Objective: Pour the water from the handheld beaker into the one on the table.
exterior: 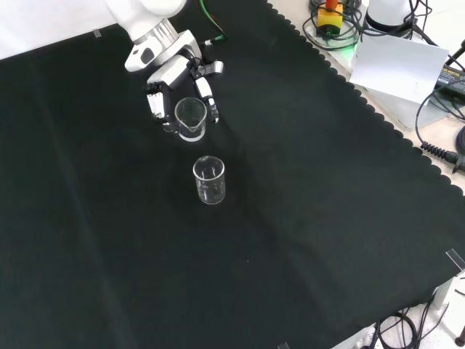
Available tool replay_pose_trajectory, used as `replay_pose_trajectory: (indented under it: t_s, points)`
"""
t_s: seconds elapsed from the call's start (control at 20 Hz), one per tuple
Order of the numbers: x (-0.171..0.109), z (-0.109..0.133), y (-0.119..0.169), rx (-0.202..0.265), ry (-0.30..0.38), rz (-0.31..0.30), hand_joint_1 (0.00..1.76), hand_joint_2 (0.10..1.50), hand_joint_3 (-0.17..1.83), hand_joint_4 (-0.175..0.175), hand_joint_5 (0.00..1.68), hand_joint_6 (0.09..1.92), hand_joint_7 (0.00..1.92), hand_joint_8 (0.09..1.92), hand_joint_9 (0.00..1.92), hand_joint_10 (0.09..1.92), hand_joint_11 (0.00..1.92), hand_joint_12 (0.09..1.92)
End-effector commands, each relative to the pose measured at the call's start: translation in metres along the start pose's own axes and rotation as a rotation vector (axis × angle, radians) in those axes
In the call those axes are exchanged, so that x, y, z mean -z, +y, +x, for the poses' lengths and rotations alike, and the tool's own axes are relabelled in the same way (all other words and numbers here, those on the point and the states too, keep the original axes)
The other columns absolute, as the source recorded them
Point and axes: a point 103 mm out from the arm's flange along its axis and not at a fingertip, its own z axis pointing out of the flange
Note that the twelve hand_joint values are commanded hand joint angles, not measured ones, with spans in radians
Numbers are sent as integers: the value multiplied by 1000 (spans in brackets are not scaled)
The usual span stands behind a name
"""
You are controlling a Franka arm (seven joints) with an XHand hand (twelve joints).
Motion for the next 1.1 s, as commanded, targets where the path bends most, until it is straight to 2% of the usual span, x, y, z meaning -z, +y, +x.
replay_pose_trajectory:
  t_s: [0.05, 0.4, 0.9, 1.1]
  points:
    - [-2, 21, 3, -4, -78, 100, 1417, 751, 467, -175, 1196, 701, 1211, 735, 1296, 614, 1112, 848]
    - [0, 33, 6, -30, -192, 160, 1417, 748, 473, -175, 1194, 706, 1211, 733, 1293, 626, 1111, 850]
    - [5, 46, 22, -98, -333, 253, 1417, 717, 547, -175, 1178, 755, 1193, 773, 1279, 692, 1109, 863]
    - [4, 49, 28, -112, -376, 285, 1314, 698, 624, -175, 1178, 794, 1233, 769, 1435, 687, 1116, 872]
